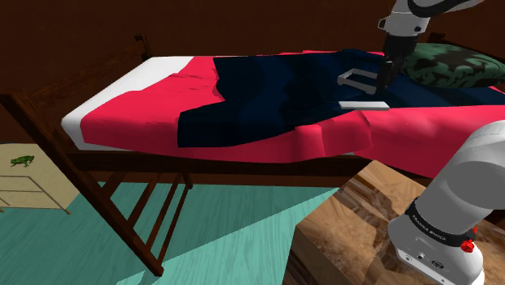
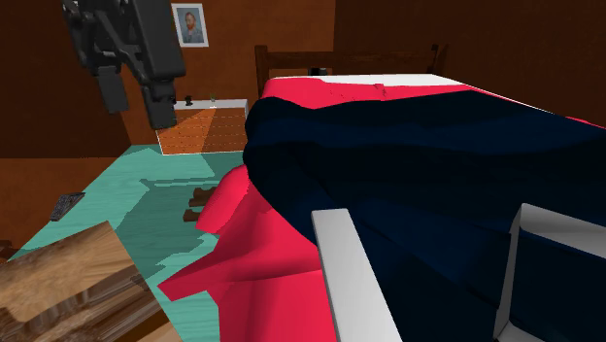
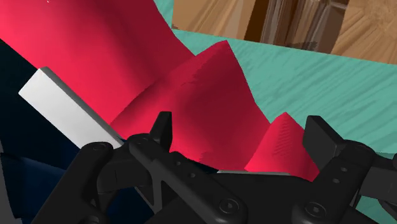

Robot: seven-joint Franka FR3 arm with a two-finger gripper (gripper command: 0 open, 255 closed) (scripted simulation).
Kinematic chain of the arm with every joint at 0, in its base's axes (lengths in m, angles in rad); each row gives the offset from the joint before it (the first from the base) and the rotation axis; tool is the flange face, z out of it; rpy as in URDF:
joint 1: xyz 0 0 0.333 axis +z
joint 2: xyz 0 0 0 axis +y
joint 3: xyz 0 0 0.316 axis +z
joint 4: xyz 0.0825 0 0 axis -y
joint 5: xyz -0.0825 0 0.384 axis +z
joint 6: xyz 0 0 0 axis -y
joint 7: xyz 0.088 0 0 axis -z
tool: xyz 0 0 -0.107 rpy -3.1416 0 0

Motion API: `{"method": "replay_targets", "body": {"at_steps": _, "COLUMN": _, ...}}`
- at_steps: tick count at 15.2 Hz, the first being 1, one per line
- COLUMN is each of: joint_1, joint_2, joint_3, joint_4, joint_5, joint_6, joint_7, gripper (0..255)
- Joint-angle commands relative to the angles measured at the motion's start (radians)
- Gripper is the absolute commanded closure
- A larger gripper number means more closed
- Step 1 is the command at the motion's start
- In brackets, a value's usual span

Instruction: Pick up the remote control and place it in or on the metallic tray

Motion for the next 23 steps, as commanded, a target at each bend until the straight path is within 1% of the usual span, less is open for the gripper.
{"method": "replay_targets", "body": {"at_steps": 1, "joint_1": 0.002, "joint_2": 0.033, "joint_3": -0.060, "joint_4": 0.002, "joint_5": -0.037, "joint_6": 0.048, "joint_7": -0.092, "gripper": 0}}
{"method": "replay_targets", "body": {"at_steps": 4, "joint_1": 0.016, "joint_2": 0.107, "joint_3": -0.151, "joint_4": 0.014, "joint_5": -0.075, "joint_6": 0.133, "joint_7": -0.219, "gripper": 0}}
{"method": "replay_targets", "body": {"at_steps": 7, "joint_1": 0.044, "joint_2": 0.199, "joint_3": -0.245, "joint_4": 0.042, "joint_5": -0.095, "joint_6": 0.220, "joint_7": -0.349, "gripper": 0}}
{"method": "replay_targets", "body": {"at_steps": 9, "joint_1": 0.071, "joint_2": 0.270, "joint_3": -0.308, "joint_4": 0.069, "joint_5": -0.093, "joint_6": 0.279, "joint_7": -0.441, "gripper": 0}}
{"method": "replay_targets", "body": {"at_steps": 11, "joint_1": 0.104, "joint_2": 0.348, "joint_3": -0.374, "joint_4": 0.103, "joint_5": -0.076, "joint_6": 0.337, "joint_7": -0.537, "gripper": 0}}
{"method": "replay_targets", "body": {"at_steps": 13, "joint_1": 0.145, "joint_2": 0.434, "joint_3": -0.442, "joint_4": 0.142, "joint_5": -0.039, "joint_6": 0.392, "joint_7": -0.643, "gripper": 0}}
{"method": "replay_targets", "body": {"at_steps": 15, "joint_1": 0.191, "joint_2": 0.531, "joint_3": -0.512, "joint_4": 0.186, "joint_5": 0.024, "joint_6": 0.445, "joint_7": -0.762, "gripper": 0}}
{"method": "replay_targets", "body": {"at_steps": 17, "joint_1": 0.237, "joint_2": 0.643, "joint_3": -0.578, "joint_4": 0.236, "joint_5": 0.121, "joint_6": 0.491, "joint_7": -0.901, "gripper": 0}}
{"method": "replay_targets", "body": {"at_steps": 18, "joint_1": 0.255, "joint_2": 0.706, "joint_3": -0.605, "joint_4": 0.264, "joint_5": 0.185, "joint_6": 0.509, "joint_7": -0.979, "gripper": 0}}
{"method": "replay_targets", "body": {"at_steps": 19, "joint_1": 0.262, "joint_2": 0.756, "joint_3": -0.618, "joint_4": 0.286, "joint_5": 0.241, "joint_6": 0.520, "joint_7": -1.043, "gripper": 0}}
{"method": "replay_targets", "body": {"at_steps": 23, "joint_1": 0.251, "joint_2": 0.812, "joint_3": -0.611, "joint_4": 0.266, "joint_5": 0.300, "joint_6": 0.573, "joint_7": -1.086, "gripper": 0}}
